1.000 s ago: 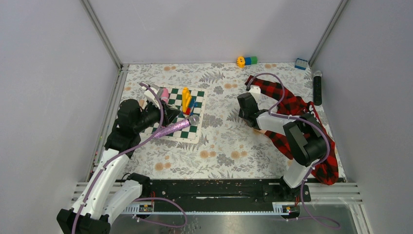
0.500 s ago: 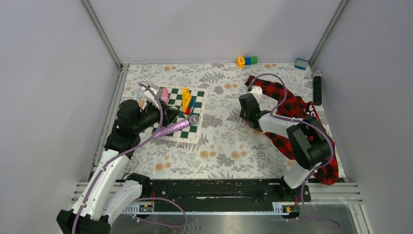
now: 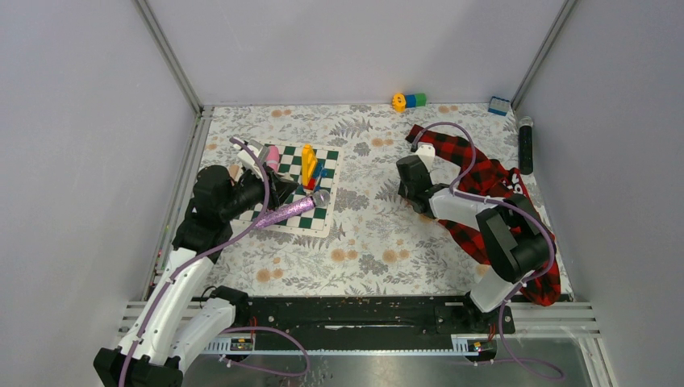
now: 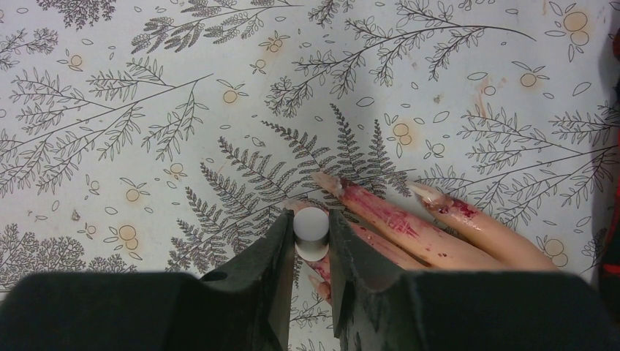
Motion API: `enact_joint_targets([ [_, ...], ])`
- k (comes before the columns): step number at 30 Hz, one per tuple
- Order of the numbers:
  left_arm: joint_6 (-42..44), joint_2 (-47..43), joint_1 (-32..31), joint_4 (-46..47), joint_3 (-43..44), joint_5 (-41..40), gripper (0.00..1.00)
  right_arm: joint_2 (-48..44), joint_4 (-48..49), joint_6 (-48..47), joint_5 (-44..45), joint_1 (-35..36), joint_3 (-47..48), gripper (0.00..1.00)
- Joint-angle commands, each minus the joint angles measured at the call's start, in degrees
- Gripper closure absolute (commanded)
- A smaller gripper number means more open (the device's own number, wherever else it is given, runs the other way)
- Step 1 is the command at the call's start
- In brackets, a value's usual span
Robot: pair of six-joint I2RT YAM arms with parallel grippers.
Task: Paint the nails
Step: Paint the nail polish on the nail.
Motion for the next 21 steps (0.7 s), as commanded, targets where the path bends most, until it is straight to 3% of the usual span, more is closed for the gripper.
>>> enact_joint_targets([
  [1, -0.59, -1.14, 0.31, 3.44, 0.21, 0.27, 1.00, -2.78, -0.01, -0.78, 2.34, -0.32, -0.33, 1.00],
  [21, -0.65, -1.42, 0.32, 3.33, 0.14, -0.22, 1.00, -4.02, -0.36, -1.88, 1.72, -0.28, 1.82, 1.00],
])
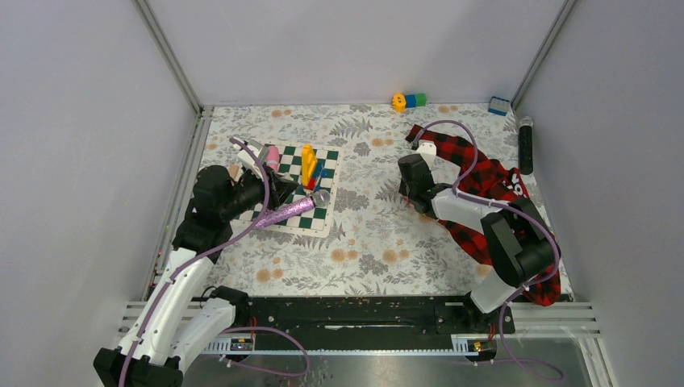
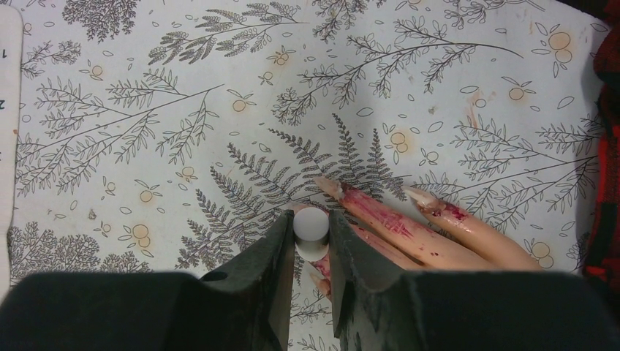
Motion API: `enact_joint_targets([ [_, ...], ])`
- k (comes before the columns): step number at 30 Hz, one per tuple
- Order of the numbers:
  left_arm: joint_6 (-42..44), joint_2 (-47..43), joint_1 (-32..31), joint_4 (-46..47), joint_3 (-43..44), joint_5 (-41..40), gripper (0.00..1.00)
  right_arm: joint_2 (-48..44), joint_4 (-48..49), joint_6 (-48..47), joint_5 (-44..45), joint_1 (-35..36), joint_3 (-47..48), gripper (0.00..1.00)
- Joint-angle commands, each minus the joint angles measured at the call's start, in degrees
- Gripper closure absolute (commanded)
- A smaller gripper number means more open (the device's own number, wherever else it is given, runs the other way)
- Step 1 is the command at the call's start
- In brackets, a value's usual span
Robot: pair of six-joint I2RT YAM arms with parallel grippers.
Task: Paint the nails
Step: Paint the nail polish on the nail.
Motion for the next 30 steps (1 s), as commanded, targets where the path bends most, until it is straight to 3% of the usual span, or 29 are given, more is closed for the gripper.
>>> enact_joint_targets([
  [1, -0.59, -1.39, 0.31, 3.35, 0.12, -0.19, 1.00, -1.63, -0.01, -0.82, 1.50, -0.28, 2.27, 1.00],
  [30, -0.25, -0.48, 0.36, 3.04, 0.31, -0.62, 1.00, 5.42, 0.92, -0.24, -1.39, -0.23, 6.55, 1.00],
])
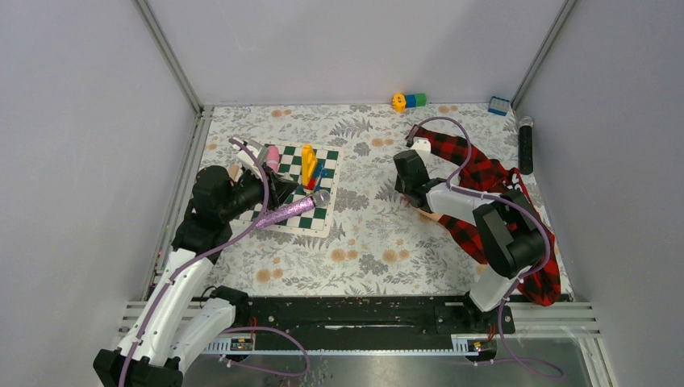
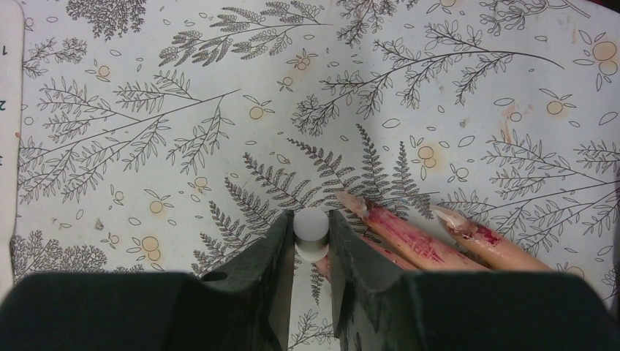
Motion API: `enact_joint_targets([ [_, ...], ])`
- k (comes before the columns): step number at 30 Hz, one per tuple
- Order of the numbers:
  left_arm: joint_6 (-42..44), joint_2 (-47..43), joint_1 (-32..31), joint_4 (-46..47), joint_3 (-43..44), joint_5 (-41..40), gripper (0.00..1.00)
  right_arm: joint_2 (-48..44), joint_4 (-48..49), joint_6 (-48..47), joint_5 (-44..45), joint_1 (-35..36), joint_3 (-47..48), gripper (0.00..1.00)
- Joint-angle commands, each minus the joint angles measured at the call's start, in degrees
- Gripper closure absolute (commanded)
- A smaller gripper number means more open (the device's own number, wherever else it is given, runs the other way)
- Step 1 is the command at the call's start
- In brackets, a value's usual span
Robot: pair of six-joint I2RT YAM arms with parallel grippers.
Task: Paint the nails
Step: Paint the nail polish on the nail.
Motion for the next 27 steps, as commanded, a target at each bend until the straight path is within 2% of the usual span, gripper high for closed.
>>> enact_joint_targets([
  [1, -0.30, -0.15, 0.31, 2.99, 0.34, -0.56, 1.00, 0.98, 1.53, -0.02, 0.23, -0.23, 2.57, 1.00],
  [27, -0.17, -0.41, 0.30, 2.99, 0.34, -0.80, 1.00, 3.06, 1.75, -0.17, 1.84, -0.23, 3.32, 1.00],
])
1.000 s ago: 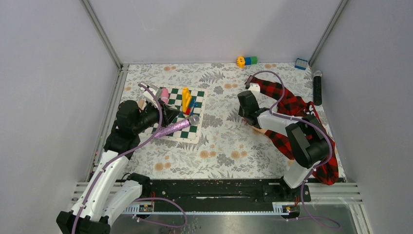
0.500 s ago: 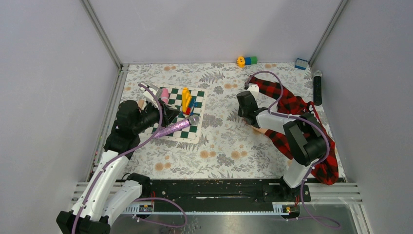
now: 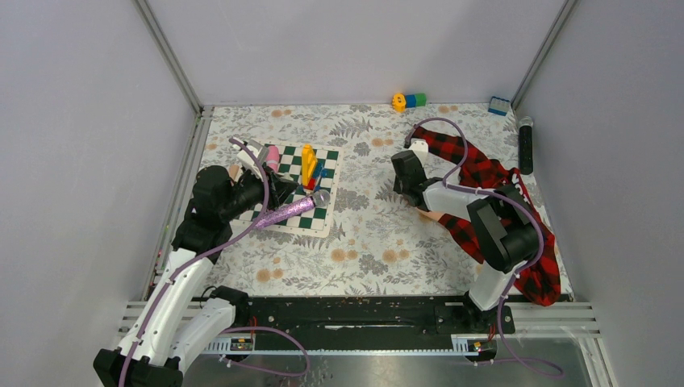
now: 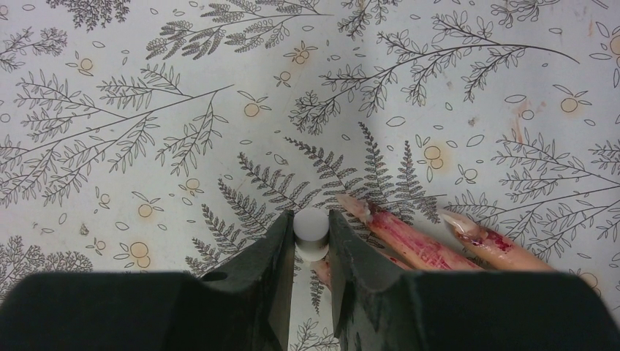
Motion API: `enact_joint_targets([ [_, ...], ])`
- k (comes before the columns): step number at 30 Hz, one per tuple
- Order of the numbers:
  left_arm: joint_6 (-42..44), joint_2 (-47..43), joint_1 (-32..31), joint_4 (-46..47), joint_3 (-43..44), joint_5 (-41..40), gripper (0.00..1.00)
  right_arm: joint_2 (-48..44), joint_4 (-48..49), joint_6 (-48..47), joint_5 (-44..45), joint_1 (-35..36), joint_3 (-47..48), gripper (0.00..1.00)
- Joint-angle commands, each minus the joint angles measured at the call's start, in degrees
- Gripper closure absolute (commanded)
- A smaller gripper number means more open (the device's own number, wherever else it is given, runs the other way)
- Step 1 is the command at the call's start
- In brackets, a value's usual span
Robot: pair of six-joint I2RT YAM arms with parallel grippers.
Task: Paint the nails
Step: Paint the nail polish on the nail.
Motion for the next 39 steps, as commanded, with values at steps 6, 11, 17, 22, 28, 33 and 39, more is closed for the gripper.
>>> enact_joint_targets([
  [6, -0.25, -0.46, 0.31, 3.00, 0.30, -0.69, 1.00, 0.11, 1.66, -0.28, 1.99, -0.28, 2.31, 1.00],
  [11, -0.20, -0.54, 0.30, 3.01, 0.26, -0.72, 1.00, -0.20, 1.63, -0.44, 1.80, -0.28, 1.69, 1.00],
  [17, -0.34, -0.64, 0.32, 3.12, 0.30, -0.49, 1.00, -0.94, 1.57, -0.46, 1.80, -0.24, 0.70, 1.00],
  [22, -0.38, -0.76, 0.33, 3.17, 0.21, -0.42, 1.00, -1.56, 1.48, -0.46, 2.07, -0.23, -0.18, 1.00],
  [28, -0.51, -0.85, 0.30, 3.26, 0.22, -0.24, 1.00, -2.30, 1.31, -0.55, 2.16, -0.24, -0.88, 1.00],
  [33, -0.68, -0.99, 0.36, 3.35, 0.22, -0.21, 1.00, -3.35, 1.31, -0.63, 2.34, -0.25, -1.64, 1.00],
  [39, -0.74, -1.07, 0.32, 3.43, 0.12, -0.15, 1.00, -4.36, 1.63, -0.64, 2.13, -0.23, -2.34, 1.00],
])
